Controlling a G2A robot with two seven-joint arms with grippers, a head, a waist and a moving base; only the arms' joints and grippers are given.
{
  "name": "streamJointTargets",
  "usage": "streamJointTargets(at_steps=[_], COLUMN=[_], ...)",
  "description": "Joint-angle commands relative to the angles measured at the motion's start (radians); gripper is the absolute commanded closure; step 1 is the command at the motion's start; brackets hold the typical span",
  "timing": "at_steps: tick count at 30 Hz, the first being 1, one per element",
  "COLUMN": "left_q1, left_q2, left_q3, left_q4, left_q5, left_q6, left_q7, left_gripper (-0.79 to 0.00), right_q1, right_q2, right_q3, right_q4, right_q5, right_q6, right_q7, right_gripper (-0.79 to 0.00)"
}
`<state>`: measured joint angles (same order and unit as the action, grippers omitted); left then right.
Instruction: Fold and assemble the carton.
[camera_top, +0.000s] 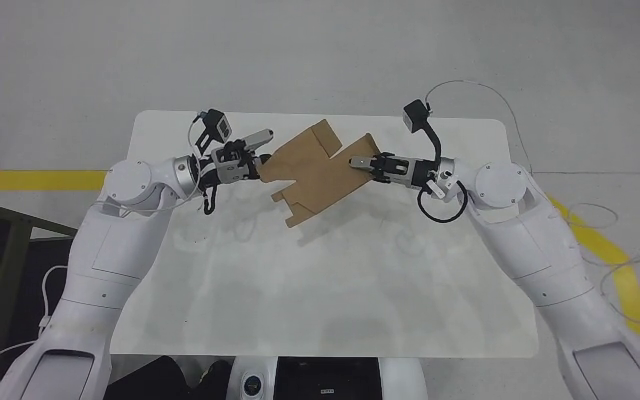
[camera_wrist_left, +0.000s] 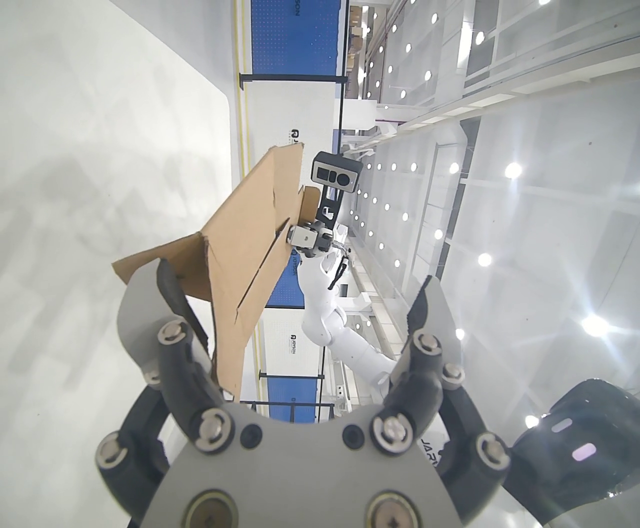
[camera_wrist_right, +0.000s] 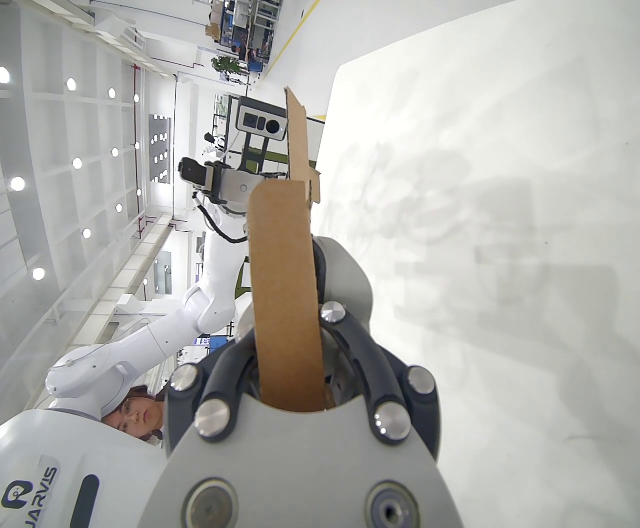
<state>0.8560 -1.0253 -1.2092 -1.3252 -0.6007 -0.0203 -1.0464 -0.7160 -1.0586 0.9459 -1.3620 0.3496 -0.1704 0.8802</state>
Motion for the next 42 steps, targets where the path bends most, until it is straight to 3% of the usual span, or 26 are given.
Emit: streamJointTargets(at_steps=[1,3,7,14,18,22,26,30,32,35,36,37,39,42], left_q1=[0.000,-0.001,-0.005,-0.015,-0.015,-0.017,-0.017,-0.018,-0.018,-0.019,-0.019,-0.020,-0.020,-0.019], left_q2=[-0.001,-0.002,-0.001,-0.003,-0.004,-0.005,-0.005,-0.007,-0.008,-0.009,-0.009,-0.009,-0.008,-0.005], left_q3=[0.001,0.003,0.010,0.028,0.030,0.033,0.035,0.042,0.045,0.047,0.046,0.045,0.039,0.028], left_q4=[0.002,0.006,0.020,0.043,0.053,0.054,0.052,0.050,0.048,0.044,0.042,0.039,0.035,0.028], left_q5=[-0.003,-0.003,0.027,0.080,0.081,0.088,0.092,0.097,0.097,0.100,0.099,0.098,0.097,0.109], left_q6=[0.002,0.001,0.006,0.011,0.012,0.013,0.013,0.015,0.016,0.014,0.013,0.011,0.005,-0.019], left_q7=[-0.004,-0.009,-0.015,-0.013,-0.013,-0.018,-0.020,-0.026,-0.028,-0.028,-0.029,-0.031,-0.035,-0.040], left_gripper=[-0.354,-0.305,-0.449,-0.369,-0.188,-0.129,0.000,-0.040,0.000,0.000,0.000,0.000,0.000,0.000], right_q1=[-0.001,-0.002,-0.004,-0.006,-0.009,-0.010,-0.012,-0.013,-0.014,-0.015,-0.016,-0.018,-0.022,-0.032], right_q2=[-0.001,-0.002,-0.005,-0.009,-0.011,-0.012,-0.014,-0.017,-0.018,-0.019,-0.019,-0.019,-0.018,-0.012], right_q3=[0.003,0.005,0.009,0.013,0.019,0.024,0.026,0.030,0.032,0.034,0.036,0.038,0.049,0.077], right_q4=[-0.002,-0.002,-0.002,0.004,0.001,-0.003,-0.006,-0.005,-0.005,-0.004,-0.002,0.000,0.006,0.006], right_q5=[-0.002,-0.007,-0.011,-0.020,-0.031,-0.038,-0.042,-0.046,-0.047,-0.051,-0.052,-0.055,-0.057,-0.066], right_q6=[0.002,0.003,0.004,0.015,0.022,0.027,0.029,0.031,0.031,0.033,0.035,0.037,0.041,0.038], right_q7=[0.001,0.002,0.004,0.010,0.010,0.012,0.014,0.017,0.018,0.018,0.017,0.017,0.014,0.010], right_gripper=[0.000,0.000,0.000,0.000,0.000,0.000,0.000,0.000,0.000,0.000,-0.114,-0.305,-0.785,-0.785])
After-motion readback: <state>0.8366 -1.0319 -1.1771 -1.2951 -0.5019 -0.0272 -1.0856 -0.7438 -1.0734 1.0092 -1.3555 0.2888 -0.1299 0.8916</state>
